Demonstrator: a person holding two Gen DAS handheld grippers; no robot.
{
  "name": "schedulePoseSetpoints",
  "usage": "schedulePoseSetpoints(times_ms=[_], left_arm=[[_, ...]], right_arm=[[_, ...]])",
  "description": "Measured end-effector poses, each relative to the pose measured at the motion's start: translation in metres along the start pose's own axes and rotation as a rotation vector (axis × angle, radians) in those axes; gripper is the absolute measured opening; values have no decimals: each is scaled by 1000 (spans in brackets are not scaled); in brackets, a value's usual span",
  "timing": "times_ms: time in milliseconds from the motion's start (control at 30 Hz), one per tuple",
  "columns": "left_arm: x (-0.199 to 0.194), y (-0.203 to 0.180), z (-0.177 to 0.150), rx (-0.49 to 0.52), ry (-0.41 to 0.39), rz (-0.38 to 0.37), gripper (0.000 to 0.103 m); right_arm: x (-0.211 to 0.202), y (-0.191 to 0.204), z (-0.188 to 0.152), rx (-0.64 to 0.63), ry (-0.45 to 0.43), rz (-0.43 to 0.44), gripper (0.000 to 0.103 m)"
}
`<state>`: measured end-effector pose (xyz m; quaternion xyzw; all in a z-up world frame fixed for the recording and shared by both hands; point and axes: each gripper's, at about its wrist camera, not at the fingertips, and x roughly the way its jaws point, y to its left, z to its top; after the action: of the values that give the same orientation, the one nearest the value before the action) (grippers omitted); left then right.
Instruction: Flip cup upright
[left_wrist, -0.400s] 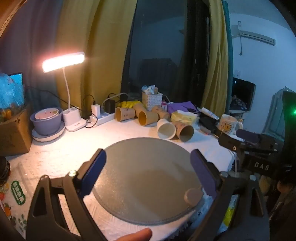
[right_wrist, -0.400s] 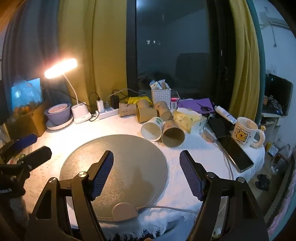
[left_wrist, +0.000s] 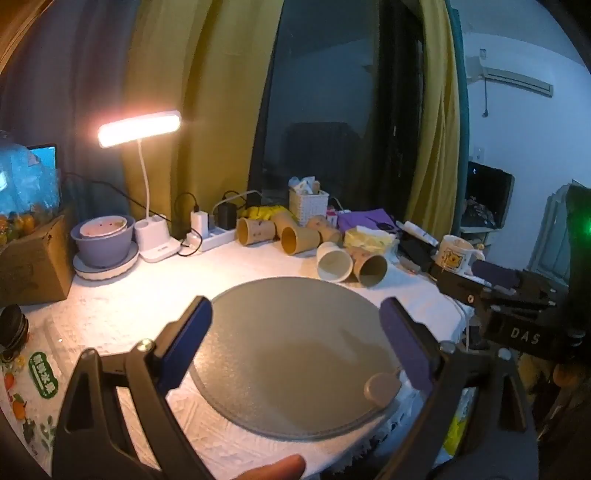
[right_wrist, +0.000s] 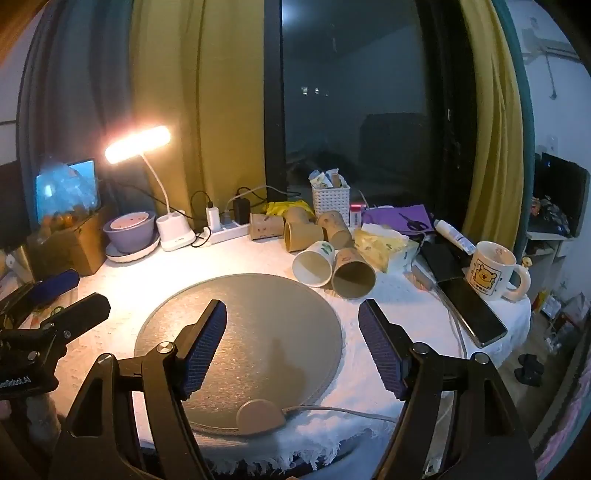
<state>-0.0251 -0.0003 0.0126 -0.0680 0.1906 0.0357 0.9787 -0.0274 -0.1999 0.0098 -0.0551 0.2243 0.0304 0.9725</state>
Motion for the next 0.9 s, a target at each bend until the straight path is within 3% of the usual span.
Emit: schedulePoseSetpoints(times_ms=[900], left_arm=[[-8,1,0,-30,-15,-7,93]], right_arm=[[-5,6,4,-11,-10,9,77]])
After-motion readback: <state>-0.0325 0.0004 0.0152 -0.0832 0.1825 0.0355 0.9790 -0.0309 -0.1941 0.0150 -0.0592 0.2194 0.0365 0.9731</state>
